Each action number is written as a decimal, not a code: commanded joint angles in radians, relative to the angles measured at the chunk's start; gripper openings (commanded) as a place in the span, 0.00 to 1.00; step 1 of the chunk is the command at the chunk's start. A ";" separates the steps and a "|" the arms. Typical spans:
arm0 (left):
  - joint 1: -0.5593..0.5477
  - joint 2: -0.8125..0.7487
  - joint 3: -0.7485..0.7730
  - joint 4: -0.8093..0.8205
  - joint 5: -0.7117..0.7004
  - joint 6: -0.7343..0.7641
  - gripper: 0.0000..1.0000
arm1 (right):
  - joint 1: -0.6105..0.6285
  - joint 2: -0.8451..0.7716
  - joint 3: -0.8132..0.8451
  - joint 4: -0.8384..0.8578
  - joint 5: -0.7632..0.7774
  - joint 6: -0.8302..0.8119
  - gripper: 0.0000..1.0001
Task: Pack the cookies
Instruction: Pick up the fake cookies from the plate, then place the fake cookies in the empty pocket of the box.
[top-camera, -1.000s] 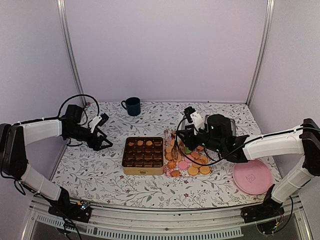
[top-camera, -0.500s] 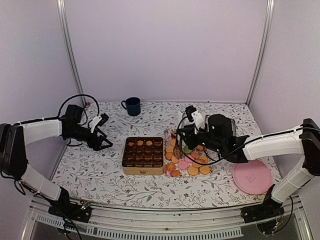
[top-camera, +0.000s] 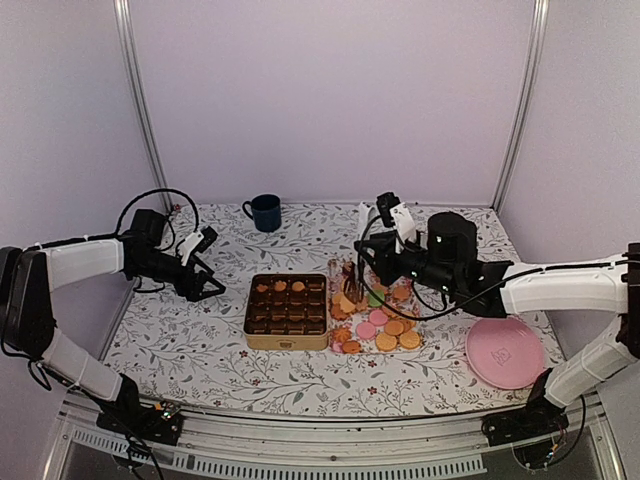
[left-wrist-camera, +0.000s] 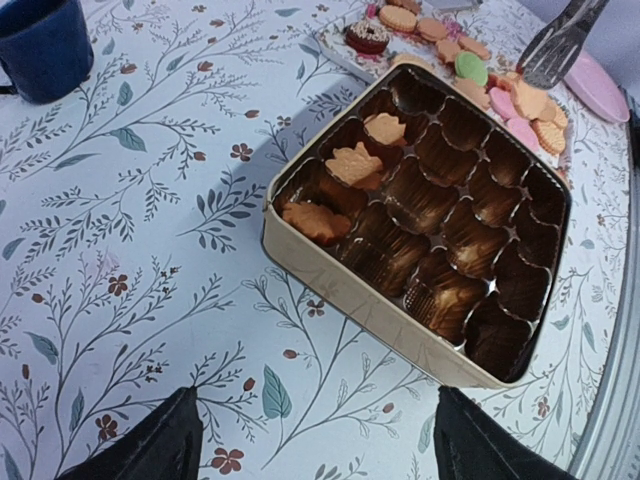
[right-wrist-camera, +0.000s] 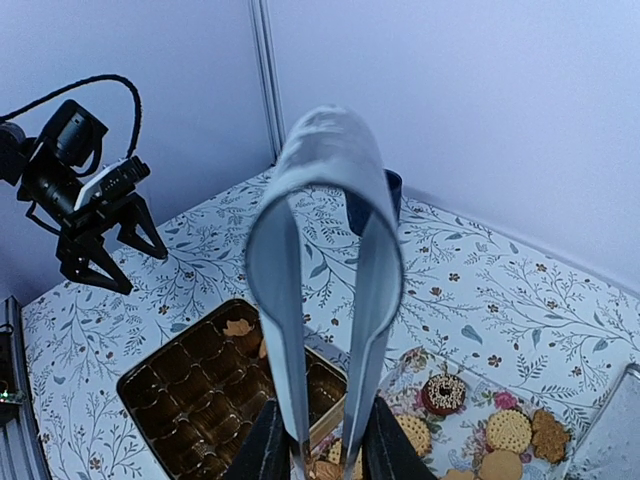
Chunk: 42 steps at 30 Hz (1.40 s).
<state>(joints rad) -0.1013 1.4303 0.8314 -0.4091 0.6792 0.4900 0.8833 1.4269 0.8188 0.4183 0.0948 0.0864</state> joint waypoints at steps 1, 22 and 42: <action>0.008 -0.028 0.017 -0.005 0.003 0.013 0.80 | -0.002 -0.011 0.127 0.015 -0.017 -0.048 0.02; 0.010 -0.041 0.011 -0.008 0.006 0.020 0.80 | -0.004 0.441 0.569 -0.091 -0.058 -0.232 0.04; 0.010 -0.032 0.022 -0.010 0.003 0.019 0.80 | -0.002 0.349 0.499 -0.098 -0.081 -0.195 0.36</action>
<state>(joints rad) -0.1013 1.4063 0.8314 -0.4095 0.6731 0.5041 0.8829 1.8679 1.3369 0.2882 0.0219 -0.1276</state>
